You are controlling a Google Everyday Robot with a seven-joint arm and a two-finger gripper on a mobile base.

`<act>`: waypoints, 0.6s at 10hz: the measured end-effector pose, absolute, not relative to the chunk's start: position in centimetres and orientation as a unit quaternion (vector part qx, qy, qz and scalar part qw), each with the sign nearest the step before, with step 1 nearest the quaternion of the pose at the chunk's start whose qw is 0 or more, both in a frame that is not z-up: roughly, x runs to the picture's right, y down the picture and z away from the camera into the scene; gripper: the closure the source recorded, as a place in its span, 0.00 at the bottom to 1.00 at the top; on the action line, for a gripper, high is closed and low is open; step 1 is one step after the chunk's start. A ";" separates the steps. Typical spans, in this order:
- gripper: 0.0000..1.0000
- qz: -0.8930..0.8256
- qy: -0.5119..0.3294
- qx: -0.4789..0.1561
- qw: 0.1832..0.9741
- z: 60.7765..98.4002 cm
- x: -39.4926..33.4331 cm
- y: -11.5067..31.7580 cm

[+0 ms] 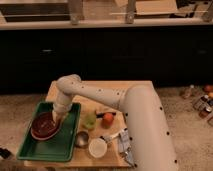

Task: Stack bowls into tray

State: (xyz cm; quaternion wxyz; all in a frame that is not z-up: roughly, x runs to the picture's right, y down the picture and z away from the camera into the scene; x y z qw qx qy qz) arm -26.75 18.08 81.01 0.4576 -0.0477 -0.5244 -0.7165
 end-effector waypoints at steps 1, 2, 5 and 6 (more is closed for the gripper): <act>0.86 -0.718 -0.522 -0.046 0.457 81.0 -26.6 18.1; 0.73 -0.720 -0.521 -0.043 0.457 80.9 -26.5 17.9; 0.41 -0.718 -0.523 -0.040 0.458 81.0 -25.9 17.4; 0.33 -0.718 -0.524 -0.041 0.456 81.0 -26.0 17.4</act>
